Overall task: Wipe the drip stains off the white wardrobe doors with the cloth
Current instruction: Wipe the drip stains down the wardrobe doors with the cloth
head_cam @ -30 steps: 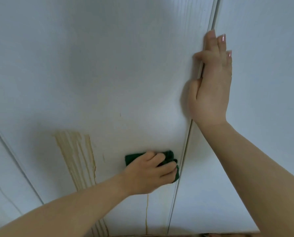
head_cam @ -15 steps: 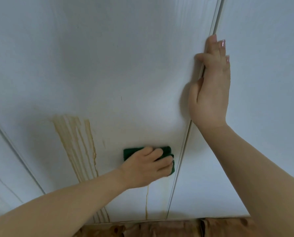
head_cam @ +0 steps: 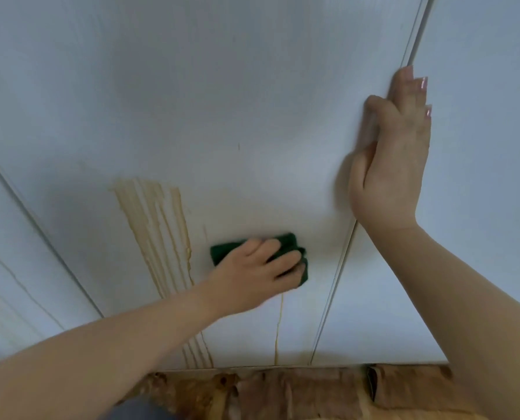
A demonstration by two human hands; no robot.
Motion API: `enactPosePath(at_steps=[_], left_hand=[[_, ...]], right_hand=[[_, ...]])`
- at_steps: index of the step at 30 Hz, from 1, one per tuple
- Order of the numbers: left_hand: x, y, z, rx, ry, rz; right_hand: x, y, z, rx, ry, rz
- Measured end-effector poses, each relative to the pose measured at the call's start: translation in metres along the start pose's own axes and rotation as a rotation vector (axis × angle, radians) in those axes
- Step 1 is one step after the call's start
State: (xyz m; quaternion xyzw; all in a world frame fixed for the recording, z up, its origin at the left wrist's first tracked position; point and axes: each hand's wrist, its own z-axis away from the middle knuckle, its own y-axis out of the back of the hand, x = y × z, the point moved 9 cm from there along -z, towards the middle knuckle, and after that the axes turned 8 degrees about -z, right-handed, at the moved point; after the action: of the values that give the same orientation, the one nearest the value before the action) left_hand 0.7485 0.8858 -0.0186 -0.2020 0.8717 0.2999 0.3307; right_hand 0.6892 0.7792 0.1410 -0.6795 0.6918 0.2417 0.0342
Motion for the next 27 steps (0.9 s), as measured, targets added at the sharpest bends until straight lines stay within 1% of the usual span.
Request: enactPosePath(at_steps=[2, 4, 6, 9, 11, 13, 16, 19, 22, 24, 27], left_hand=[[-0.045, 0.023, 0.027, 0.044, 0.086, -0.067], [-0.067, 0.036, 0.031, 0.061, 0.162, -0.092], [-0.055, 0.029, 0.009, 0.076, 0.215, -0.066], [-0.012, 0.011, -0.035, 0.113, 0.172, 0.018], [-0.017, 0.013, -0.033, 0.147, 0.146, 0.003], [-0.037, 0.021, -0.005, 0.127, 0.171, -0.014], [-0.066, 0.035, 0.036, 0.071, 0.268, -0.066], [-0.068, 0.032, 0.021, 0.057, 0.358, -0.075], [-0.061, 0.034, -0.011, 0.116, 0.38, -0.059], [-0.071, 0.04, -0.01, 0.139, 0.392, -0.092], [-0.113, 0.064, 0.016, 0.215, 0.555, -0.135]], right_hand=[[0.001, -0.001, 0.005, 0.025, -0.016, 0.003], [-0.005, -0.004, 0.009, 0.085, -0.013, 0.018], [-0.012, -0.007, 0.012, 0.164, -0.023, 0.037], [-0.026, -0.011, 0.015, 0.249, -0.03, 0.033], [-0.028, -0.013, 0.016, 0.253, -0.019, 0.035], [-0.025, -0.013, 0.019, 0.25, -0.012, 0.046], [-0.026, -0.018, 0.024, 0.276, -0.022, 0.052], [-0.03, -0.025, 0.026, 0.293, -0.089, 0.059], [-0.033, -0.025, 0.026, 0.3, -0.119, 0.037], [-0.036, -0.025, 0.027, 0.307, -0.106, 0.046], [-0.045, -0.031, 0.027, 0.34, -0.062, 0.055]])
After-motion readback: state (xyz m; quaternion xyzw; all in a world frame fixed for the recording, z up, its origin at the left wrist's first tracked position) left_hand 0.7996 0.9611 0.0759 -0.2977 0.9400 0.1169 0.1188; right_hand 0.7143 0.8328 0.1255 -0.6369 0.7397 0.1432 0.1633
